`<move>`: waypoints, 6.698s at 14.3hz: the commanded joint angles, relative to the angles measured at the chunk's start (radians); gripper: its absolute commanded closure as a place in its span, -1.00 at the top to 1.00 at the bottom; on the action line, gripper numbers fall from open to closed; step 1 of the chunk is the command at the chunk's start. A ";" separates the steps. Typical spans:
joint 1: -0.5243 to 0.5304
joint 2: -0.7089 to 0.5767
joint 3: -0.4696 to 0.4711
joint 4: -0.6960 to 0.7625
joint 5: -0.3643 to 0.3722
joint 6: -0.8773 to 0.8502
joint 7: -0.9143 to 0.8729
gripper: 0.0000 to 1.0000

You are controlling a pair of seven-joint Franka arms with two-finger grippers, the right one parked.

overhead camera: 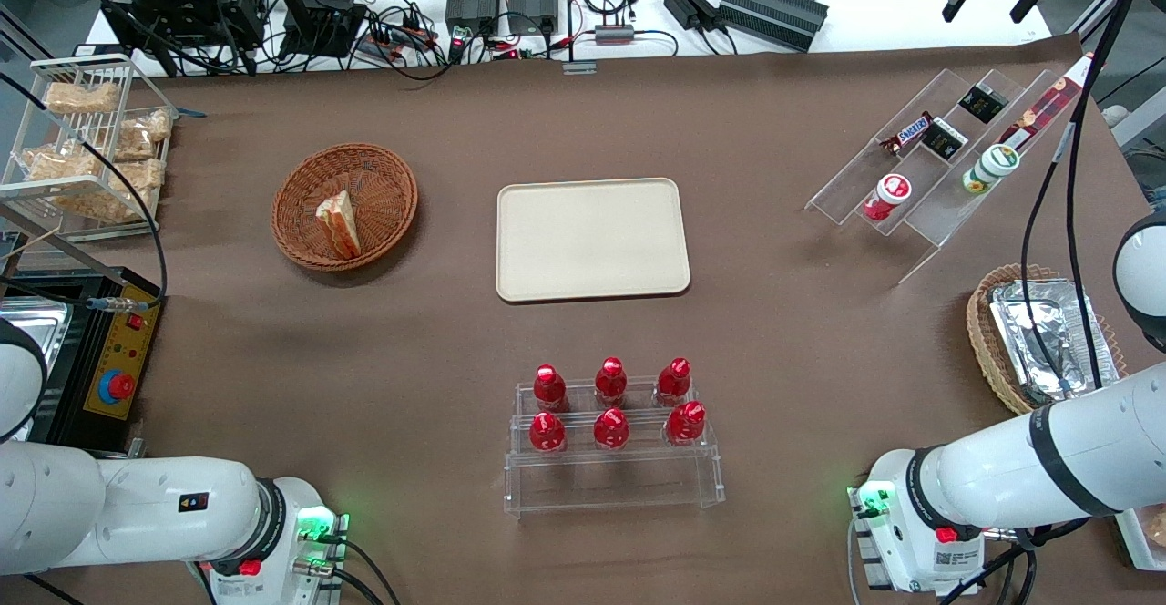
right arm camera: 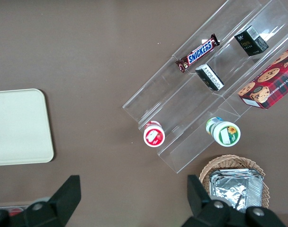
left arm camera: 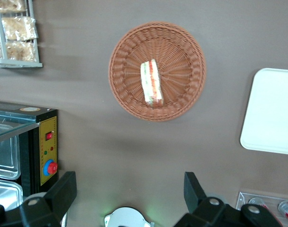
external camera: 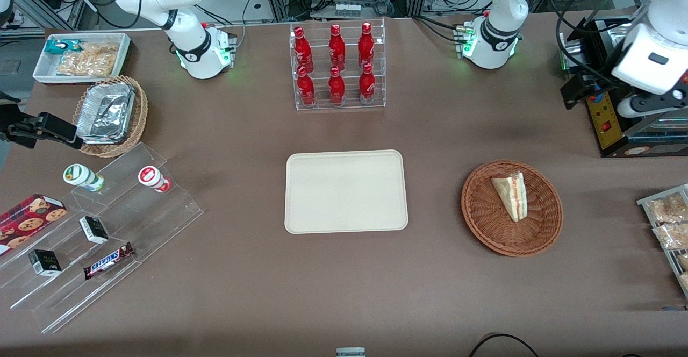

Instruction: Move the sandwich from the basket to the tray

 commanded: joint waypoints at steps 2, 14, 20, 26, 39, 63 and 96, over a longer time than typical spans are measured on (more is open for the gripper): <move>0.012 0.024 -0.017 0.031 -0.035 -0.025 0.015 1.00; 0.010 0.122 0.038 -0.382 -0.035 0.439 -0.003 1.00; 0.010 0.214 0.052 -0.614 -0.035 0.830 -0.109 1.00; 0.015 0.312 0.076 -0.638 -0.043 0.921 -0.180 1.00; 0.010 0.319 0.075 -0.556 -0.044 0.932 -0.289 -0.87; -0.654 0.814 -0.013 0.139 0.000 0.722 -0.658 -0.12; -0.060 0.018 0.134 -0.088 -0.053 -0.013 0.131 1.00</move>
